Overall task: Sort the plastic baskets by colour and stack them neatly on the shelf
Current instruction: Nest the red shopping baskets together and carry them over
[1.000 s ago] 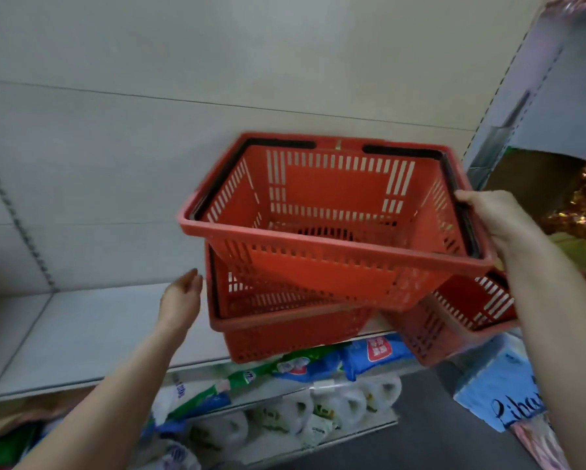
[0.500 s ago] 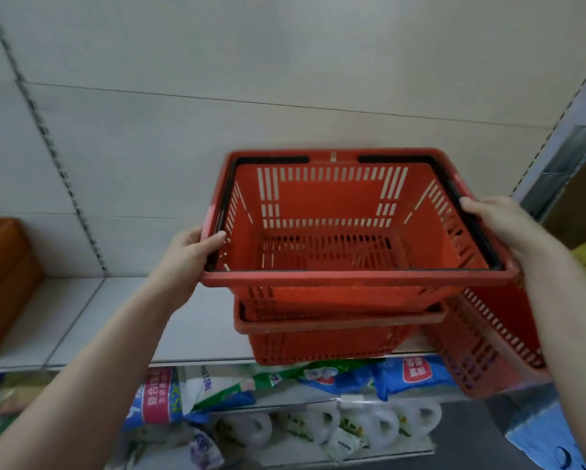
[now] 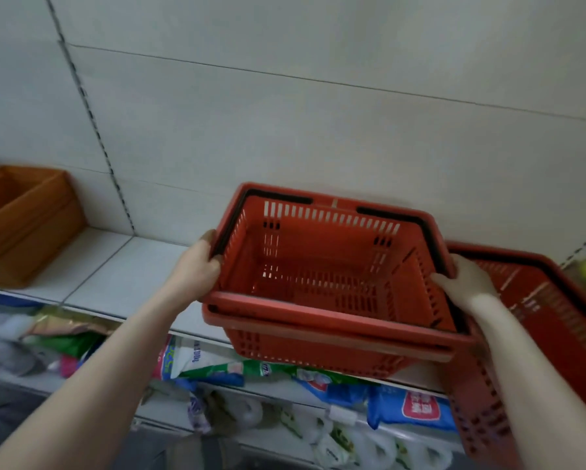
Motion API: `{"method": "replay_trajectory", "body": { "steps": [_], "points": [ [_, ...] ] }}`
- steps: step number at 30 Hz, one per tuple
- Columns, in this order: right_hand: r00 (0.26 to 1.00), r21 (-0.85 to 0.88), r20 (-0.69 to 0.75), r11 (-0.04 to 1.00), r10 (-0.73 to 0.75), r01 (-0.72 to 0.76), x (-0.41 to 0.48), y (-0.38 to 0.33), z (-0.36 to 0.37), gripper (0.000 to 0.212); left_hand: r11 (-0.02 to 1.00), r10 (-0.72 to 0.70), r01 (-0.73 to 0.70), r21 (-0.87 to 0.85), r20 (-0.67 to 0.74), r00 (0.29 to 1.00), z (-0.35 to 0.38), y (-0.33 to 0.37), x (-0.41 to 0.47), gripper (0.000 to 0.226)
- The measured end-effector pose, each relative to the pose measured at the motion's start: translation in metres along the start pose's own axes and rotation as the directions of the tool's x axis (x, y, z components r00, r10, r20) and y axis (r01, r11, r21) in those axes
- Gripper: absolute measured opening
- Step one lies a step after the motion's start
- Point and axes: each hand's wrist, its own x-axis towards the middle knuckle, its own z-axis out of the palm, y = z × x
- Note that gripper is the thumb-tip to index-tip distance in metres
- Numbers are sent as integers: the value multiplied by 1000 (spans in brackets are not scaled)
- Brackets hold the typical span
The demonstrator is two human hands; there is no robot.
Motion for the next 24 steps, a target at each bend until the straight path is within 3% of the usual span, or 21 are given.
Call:
{"method": "replay_trajectory", "body": {
  "steps": [4, 7, 15, 22, 24],
  "points": [
    [999, -68, 13, 997, 37, -36, 3, 14, 24, 30, 992, -87, 83, 90, 37, 996, 17, -13, -4, 38],
    [998, -138, -32, 989, 45, -49, 3, 12, 33, 34, 992, -116, 115, 55, 10, 993, 25, -18, -5, 39],
    [997, -92, -65, 994, 46, -52, 7, -2, 48, 28, 990, -62, 68, 122, -57, 996, 19, -30, 8, 31],
    [997, -80, -54, 995, 56, -61, 4, -10, 49, 39, 896, -79, 59, 440, 28, 996, 19, -32, 27, 31],
    [995, -81, -59, 993, 82, -86, -8, -10, 42, 45, 865, 38, -35, 500, 4, 999, 22, -29, 26, 36]
  ]
}}
